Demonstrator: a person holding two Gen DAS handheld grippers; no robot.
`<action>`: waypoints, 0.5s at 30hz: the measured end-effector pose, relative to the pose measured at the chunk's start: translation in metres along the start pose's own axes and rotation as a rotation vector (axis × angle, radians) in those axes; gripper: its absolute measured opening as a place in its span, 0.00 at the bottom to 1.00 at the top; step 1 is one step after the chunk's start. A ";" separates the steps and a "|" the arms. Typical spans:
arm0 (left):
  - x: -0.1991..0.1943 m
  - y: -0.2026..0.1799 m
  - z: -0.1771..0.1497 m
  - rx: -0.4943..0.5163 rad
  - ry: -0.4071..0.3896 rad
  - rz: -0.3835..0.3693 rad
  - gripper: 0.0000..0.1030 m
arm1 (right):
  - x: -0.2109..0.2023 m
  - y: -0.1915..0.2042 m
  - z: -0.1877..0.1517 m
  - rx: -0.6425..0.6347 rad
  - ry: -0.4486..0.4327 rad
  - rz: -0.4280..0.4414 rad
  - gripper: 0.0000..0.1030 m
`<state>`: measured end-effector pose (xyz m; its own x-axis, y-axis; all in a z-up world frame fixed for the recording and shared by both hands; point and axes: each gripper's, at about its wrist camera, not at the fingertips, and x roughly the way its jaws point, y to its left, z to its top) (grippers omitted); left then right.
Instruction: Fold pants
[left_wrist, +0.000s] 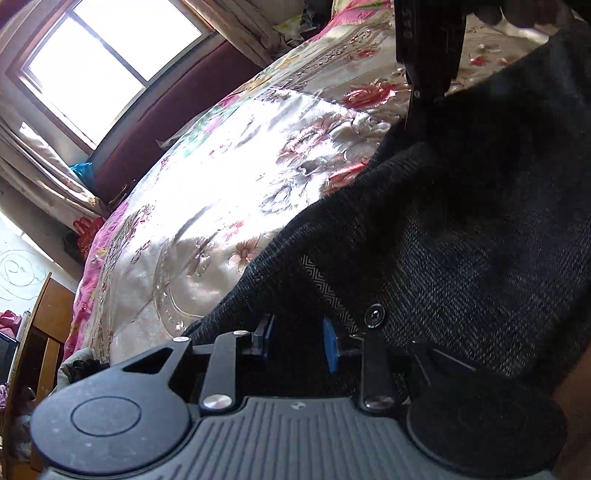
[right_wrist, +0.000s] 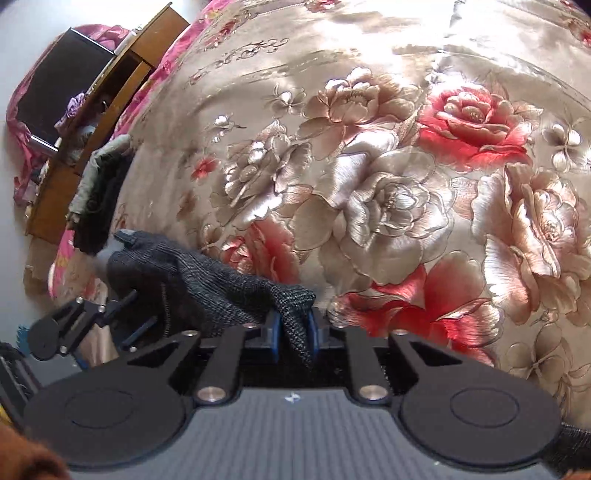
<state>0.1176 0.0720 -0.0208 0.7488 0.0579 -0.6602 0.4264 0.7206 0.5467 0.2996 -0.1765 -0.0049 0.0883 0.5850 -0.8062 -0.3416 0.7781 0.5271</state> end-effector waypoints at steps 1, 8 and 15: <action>0.000 0.002 -0.002 0.000 0.013 0.004 0.42 | -0.002 0.001 0.001 -0.003 -0.016 -0.005 0.11; -0.001 0.012 -0.017 -0.065 0.114 0.020 0.44 | 0.021 0.002 -0.003 -0.022 -0.066 -0.148 0.17; -0.014 0.037 0.019 -0.144 -0.022 0.069 0.46 | -0.031 0.039 -0.045 -0.062 -0.272 -0.139 0.19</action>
<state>0.1325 0.0844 0.0186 0.7857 0.0966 -0.6110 0.2976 0.8069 0.5102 0.2412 -0.1744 0.0291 0.3821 0.5203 -0.7637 -0.3647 0.8443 0.3927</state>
